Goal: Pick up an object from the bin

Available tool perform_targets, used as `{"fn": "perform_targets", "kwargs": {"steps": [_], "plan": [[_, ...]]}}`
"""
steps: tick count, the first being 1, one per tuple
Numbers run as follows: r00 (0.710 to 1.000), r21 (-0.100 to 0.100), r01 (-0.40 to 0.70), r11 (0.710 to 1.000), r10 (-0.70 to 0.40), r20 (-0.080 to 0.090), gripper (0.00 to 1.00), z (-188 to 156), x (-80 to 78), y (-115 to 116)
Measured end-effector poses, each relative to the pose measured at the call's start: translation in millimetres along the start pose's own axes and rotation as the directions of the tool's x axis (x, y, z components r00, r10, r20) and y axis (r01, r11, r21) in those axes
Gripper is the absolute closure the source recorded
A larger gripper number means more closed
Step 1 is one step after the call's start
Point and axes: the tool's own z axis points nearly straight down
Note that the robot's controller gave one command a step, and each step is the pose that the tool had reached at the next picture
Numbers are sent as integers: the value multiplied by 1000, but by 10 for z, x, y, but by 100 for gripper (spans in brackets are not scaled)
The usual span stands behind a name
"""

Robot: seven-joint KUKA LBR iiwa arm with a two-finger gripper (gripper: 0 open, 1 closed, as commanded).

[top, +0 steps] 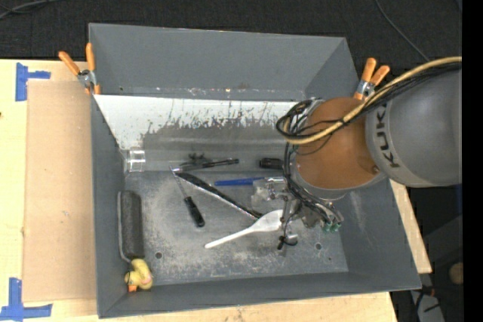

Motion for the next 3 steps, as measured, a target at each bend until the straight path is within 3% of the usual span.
{"fn": "perform_targets", "kwargs": {"steps": [1,2,3], "plan": [[997,4,83,997,-83,11,0,338,-158,-108],[998,0,61,998,-61,3,100,315,-98,-145],[998,0,61,998,-61,3,100,315,-98,-145]]}}
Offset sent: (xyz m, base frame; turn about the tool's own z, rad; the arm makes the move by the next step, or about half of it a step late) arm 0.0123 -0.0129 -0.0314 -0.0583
